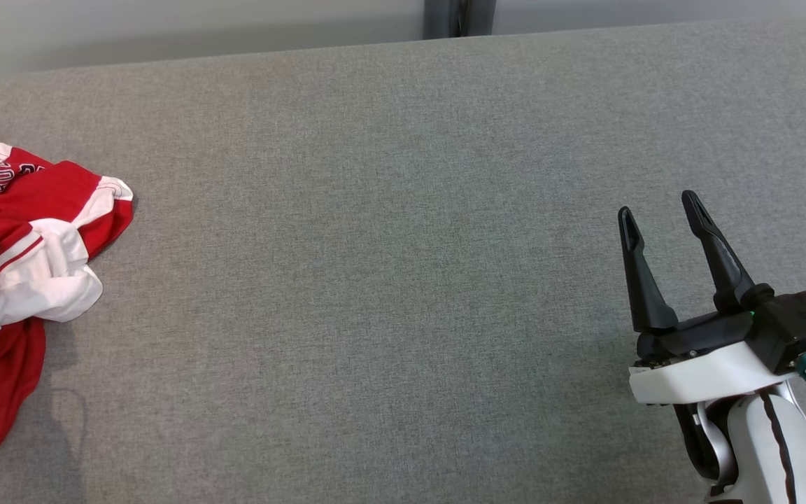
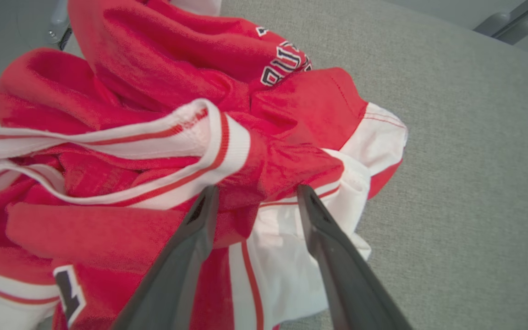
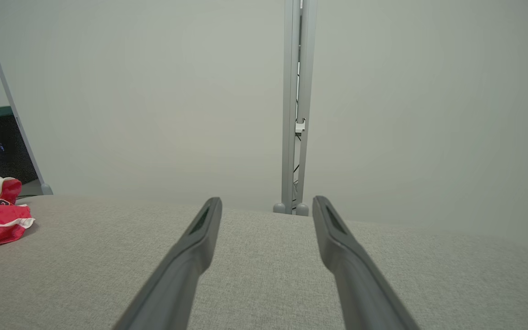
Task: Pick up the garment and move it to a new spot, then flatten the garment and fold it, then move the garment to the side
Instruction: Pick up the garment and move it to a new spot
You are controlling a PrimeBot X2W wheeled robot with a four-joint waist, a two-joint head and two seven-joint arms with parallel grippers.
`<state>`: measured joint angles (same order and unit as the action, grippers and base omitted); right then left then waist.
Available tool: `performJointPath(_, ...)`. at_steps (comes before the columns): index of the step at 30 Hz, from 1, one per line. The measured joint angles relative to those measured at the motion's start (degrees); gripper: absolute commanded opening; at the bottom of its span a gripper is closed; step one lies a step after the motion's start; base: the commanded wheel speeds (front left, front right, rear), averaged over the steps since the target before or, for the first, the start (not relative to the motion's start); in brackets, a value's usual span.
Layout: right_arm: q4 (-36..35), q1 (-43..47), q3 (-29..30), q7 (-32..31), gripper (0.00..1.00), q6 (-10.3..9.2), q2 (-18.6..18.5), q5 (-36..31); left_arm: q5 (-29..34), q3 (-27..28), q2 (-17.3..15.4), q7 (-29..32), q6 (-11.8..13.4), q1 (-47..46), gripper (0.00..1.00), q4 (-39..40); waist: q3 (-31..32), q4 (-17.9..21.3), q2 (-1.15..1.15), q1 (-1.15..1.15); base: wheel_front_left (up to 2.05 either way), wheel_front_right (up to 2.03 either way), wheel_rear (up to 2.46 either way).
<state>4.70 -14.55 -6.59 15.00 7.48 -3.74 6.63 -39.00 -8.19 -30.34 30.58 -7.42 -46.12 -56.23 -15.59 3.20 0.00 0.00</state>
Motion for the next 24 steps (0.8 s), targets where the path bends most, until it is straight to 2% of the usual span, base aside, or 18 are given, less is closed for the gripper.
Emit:
performJointPath(1,0.0,0.0,0.0,0.0,1.00,0.00,0.0,0.0,0.0,-0.2,-0.2,-0.3,0.0,0.0,0.27,0.0,0.1,0.0,0.00,0.00,0.00,0.00,0.00)
performJointPath(2,0.0,0.0,0.0,0.0,1.00,0.00,0.0,0.0,0.1,-0.5,-0.4,-0.8,0.0,0.0,0.00,0.0,0.2,0.0,0.00,0.00,0.00,0.00,0.00)
performJointPath(24,0.6,0.7,0.2,0.0,1.00,0.00,0.3,0.4,-0.5,-5.2,-1.9,-6.7,0.0,-0.7,0.00,3.1,2.0,-1.5,0.00,0.00,0.00,0.00,0.00)
